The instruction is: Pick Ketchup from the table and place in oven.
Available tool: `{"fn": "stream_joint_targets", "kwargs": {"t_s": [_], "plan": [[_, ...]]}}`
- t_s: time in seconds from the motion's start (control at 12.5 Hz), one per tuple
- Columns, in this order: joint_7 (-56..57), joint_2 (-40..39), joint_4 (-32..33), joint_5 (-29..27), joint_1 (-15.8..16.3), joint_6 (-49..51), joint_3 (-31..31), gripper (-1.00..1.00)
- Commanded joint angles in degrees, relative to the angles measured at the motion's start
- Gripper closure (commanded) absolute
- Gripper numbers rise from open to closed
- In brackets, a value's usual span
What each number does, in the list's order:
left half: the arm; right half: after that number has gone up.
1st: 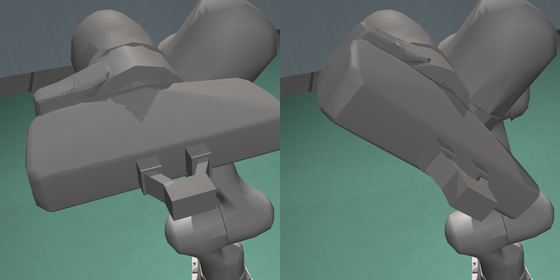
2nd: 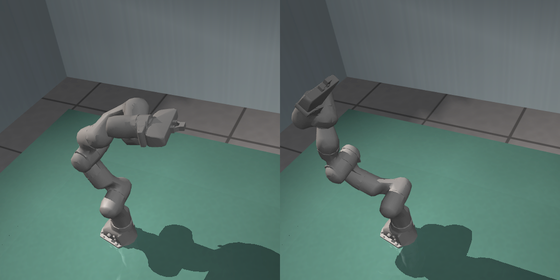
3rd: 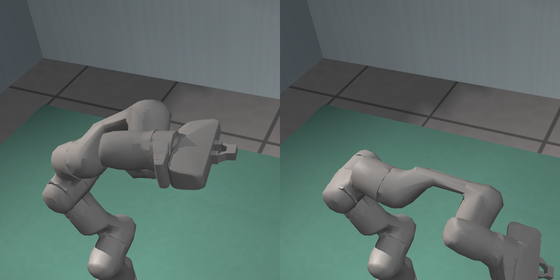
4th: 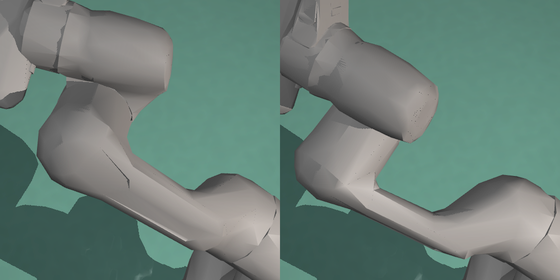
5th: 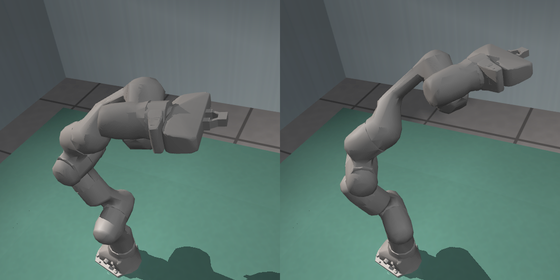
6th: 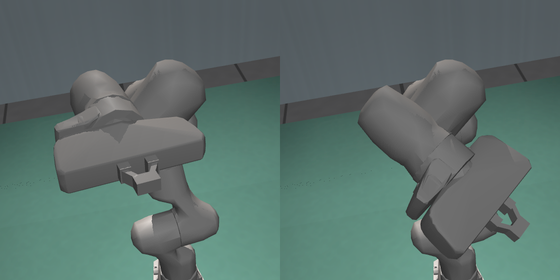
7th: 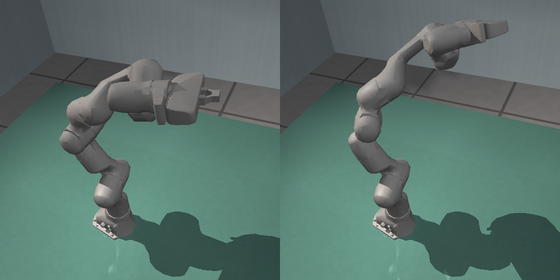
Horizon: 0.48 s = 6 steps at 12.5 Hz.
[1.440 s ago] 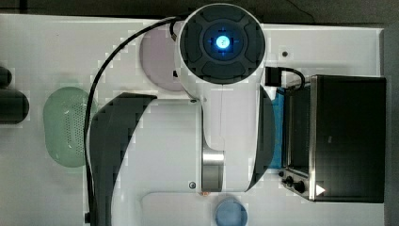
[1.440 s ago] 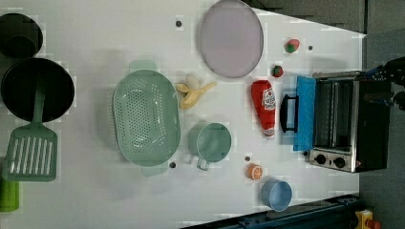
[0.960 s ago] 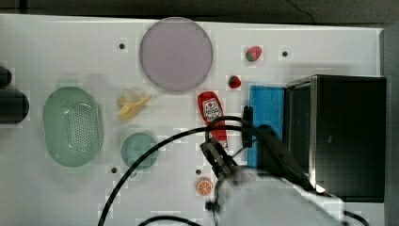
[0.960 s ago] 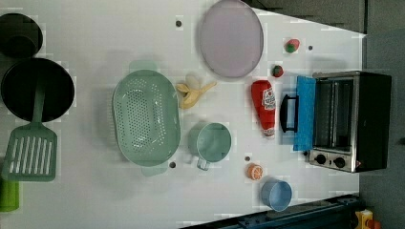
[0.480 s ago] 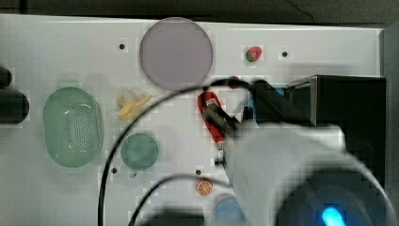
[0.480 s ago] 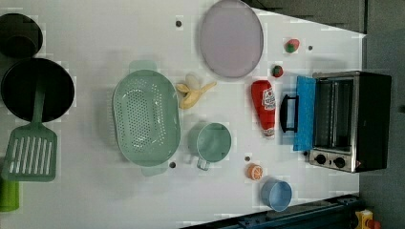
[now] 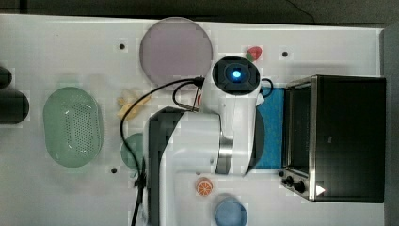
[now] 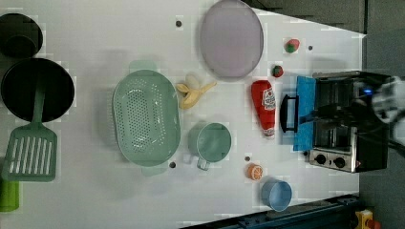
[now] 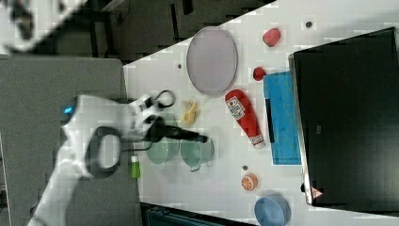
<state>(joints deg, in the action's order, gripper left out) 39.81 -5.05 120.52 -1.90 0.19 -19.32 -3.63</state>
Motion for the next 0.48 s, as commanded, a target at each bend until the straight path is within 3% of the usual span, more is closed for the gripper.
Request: {"fn": "stream_joint_targets", "kwargs": {"t_s": [0.08, 0.48], "plan": [[14.79, -1.06, -0.11, 1.34, -1.07, -8.12, 0.08, -1.0], [22.98, -10.57, 4.51, 1.31, -1.04, -26.7, 0.21, -1.0]]}}
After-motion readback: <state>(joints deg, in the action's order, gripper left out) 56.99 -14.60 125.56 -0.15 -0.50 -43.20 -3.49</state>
